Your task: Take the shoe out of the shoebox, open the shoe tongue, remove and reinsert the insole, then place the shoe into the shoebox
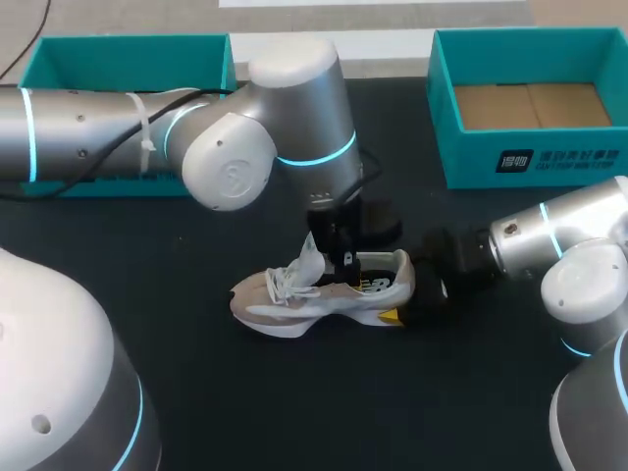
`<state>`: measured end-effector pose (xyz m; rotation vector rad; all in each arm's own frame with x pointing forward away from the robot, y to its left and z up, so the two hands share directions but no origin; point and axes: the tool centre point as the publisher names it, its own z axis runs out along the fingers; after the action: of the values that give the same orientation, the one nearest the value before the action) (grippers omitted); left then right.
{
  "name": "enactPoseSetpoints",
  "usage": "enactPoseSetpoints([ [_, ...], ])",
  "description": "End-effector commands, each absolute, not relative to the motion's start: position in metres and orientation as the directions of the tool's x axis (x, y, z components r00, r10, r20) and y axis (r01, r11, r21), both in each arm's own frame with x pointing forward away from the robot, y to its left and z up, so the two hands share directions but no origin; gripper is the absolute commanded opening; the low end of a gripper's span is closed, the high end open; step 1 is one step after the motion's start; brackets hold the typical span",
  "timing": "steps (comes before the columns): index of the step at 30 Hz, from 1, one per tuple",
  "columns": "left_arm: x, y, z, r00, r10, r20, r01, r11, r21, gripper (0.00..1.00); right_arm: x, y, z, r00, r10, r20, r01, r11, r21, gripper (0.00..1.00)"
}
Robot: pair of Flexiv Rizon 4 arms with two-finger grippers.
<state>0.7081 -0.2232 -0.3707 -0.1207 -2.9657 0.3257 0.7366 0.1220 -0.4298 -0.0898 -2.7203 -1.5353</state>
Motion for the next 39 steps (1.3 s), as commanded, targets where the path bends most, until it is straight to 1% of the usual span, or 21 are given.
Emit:
enactPoseSetpoints([
  [1,0.712,-0.237,-0.384,-0.985,0.095,0.141,0.066,0.978,-0.196,0.00,0.738,0.125,-0.437,-0.998,0.043,0.043,0.059,0.519,0.853,0.00],
  [8,0.711,-0.232,-0.394,-0.983,0.096,0.154,0.066,0.980,-0.187,0.00,0.738,0.125,-0.437,-0.998,0.043,0.043,0.059,0.519,0.853,0.00],
  [10,0.710,-0.231,-0.398,-0.976,0.113,0.186,0.076,0.978,-0.193,0.00,0.738,0.125,-0.437,-0.998,0.043,0.043,0.059,0.519,0.853,0.00],
  [15,0.710,-0.230,-0.400,-0.979,0.109,0.172,0.077,0.980,-0.185,0.00,0.738,0.125,-0.437,-0.998,0.043,0.043,0.059,0.519,0.853,0.00],
  [17,0.708,-0.231,-0.399,-0.983,0.111,0.149,0.083,0.980,-0.181,0.17,0.738,0.125,-0.437,-0.998,0.043,0.043,0.059,0.519,0.853,0.00],
  [18,0.708,-0.232,-0.399,-0.984,0.112,0.141,0.087,0.980,-0.177,0.23,0.738,0.125,-0.437,-0.998,0.043,0.043,0.059,0.519,0.853,0.00],
  [21,0.705,-0.234,-0.400,-0.983,0.126,0.135,0.102,0.980,-0.171,0.29,0.738,0.125,-0.437,-0.998,0.043,0.043,0.059,0.519,0.853,0.00],
  [23,0.704,-0.236,-0.400,-0.981,0.138,0.133,0.114,0.978,-0.172,0.36,0.738,0.125,-0.437,-0.998,0.043,0.043,0.059,0.519,0.853,0.00],
  [26,0.702,-0.237,-0.402,-0.981,0.147,0.130,0.124,0.978,-0.170,0.37,0.738,0.125,-0.437,-0.998,0.043,0.043,0.059,0.519,0.853,0.00],
  [29,0.703,-0.238,-0.407,-0.982,0.150,0.116,0.130,0.979,-0.159,0.35,0.738,0.125,-0.437,-0.998,0.043,0.043,0.059,0.519,0.853,0.00],
  [36,0.710,-0.236,-0.421,-0.989,0.136,0.053,0.128,0.983,-0.135,0.36,0.738,0.125,-0.437,-0.998,0.043,0.043,0.059,0.519,0.853,0.00],
  [39,0.715,-0.234,-0.432,-0.992,0.124,0.010,0.122,0.987,-0.104,0.34,0.738,0.125,-0.437,-0.998,0.043,0.043,0.059,0.519,0.853,0.00],
])
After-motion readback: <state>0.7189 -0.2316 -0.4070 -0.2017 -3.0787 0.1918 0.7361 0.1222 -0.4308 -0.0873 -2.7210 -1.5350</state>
